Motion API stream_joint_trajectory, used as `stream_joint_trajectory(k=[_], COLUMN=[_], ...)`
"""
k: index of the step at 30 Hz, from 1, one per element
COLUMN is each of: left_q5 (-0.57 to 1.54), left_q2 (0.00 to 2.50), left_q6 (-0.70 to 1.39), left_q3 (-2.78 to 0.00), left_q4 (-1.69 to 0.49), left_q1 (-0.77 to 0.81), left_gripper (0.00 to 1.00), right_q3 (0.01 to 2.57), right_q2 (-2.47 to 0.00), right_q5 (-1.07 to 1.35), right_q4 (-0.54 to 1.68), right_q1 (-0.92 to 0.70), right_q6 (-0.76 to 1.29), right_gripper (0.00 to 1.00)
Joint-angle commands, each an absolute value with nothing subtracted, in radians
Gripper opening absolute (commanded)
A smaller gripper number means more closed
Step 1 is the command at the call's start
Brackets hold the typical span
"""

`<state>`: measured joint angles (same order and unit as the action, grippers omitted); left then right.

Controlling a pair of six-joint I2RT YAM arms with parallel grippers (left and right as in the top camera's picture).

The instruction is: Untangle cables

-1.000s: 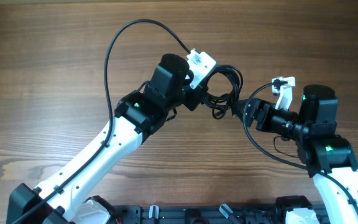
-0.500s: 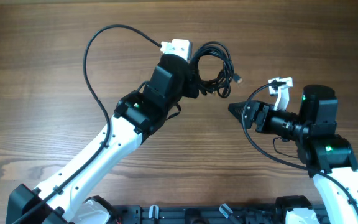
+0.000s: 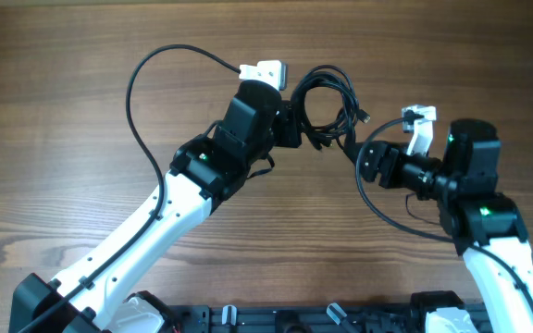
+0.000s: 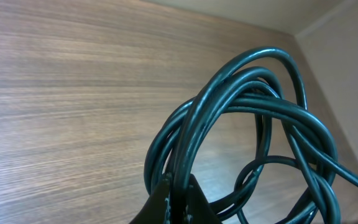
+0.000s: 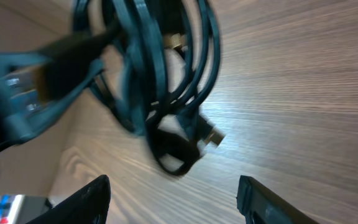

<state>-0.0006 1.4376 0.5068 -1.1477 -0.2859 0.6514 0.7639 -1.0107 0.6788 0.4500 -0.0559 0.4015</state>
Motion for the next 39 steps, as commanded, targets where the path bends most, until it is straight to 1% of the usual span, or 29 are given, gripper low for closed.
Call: stream_joint_trajectory(k=[1,2,3,5,7,8,10,12,16,17,21,29,33,39], left_q5=[0.079,0.079,0.079,0.078,0.078,0.078,0.079,0.079,0.09,0.089,0.089,0.123,0.155,0.175], left_q2=[1.4,1.4,1.4,1.4,1.4,1.4,1.4,1.4,1.4,1.4,1.4,1.401,1.4,1.401], left_q6=[0.534,0.534,0.534,0.533,0.533,0.533,0.534,0.54,0.616,0.63,0.638,0.638,0.638,0.637], left_q3=[-1.165,-1.165,-1.165,-1.165,-1.165,-1.165,-1.165,-1.165,-1.165,-1.165,-1.165,-1.165,-1.165,-1.165], left_q4=[-0.273,-0.273,-0.273,-0.273,-0.274,-0.273,-0.273,-0.273,-0.272,-0.272,-0.272,-0.273,-0.273,-0.273], left_q1=[0.65,0.65,0.65,0.65,0.646,0.642,0.637,0.636,0.636,0.636,0.636,0.636,0.636,0.636], left_gripper=[0.04,0.04,0.04,0.04,0.04,0.04,0.04,0.04,0.04,0.04,0.04,0.04,0.04,0.04], right_q3=[0.785,0.785,0.785,0.785,0.785,0.785,0.785,0.785,0.785,0.785,0.785,0.785,0.785,0.785], right_q2=[-1.077,-1.09,-1.106,-1.124,-1.133,-1.134,-1.134,-1.134,-1.134,-1.134,-1.134,-1.134,-1.134,-1.134], right_q5=[0.655,0.663,0.677,0.71,0.733,0.735,0.745,0.778,0.833,0.849,0.925,1.071,1.082,1.082], right_q4=[0.409,0.397,0.379,0.35,0.332,0.328,0.326,0.326,0.326,0.326,0.323,0.262,0.224,0.217], right_q1=[-0.053,-0.053,-0.053,-0.053,-0.053,-0.053,-0.053,-0.053,-0.053,-0.053,-0.053,-0.053,-0.053,-0.053], right_q6=[0.318,0.314,0.314,0.314,0.313,0.307,0.283,0.261,0.223,0.207,0.175,0.157,0.161,0.17], right_gripper=[0.63,0.59,0.57,0.49,0.44,0.39,0.26,0.21,0.18,0.15,0.09,0.07,0.04,0.04])
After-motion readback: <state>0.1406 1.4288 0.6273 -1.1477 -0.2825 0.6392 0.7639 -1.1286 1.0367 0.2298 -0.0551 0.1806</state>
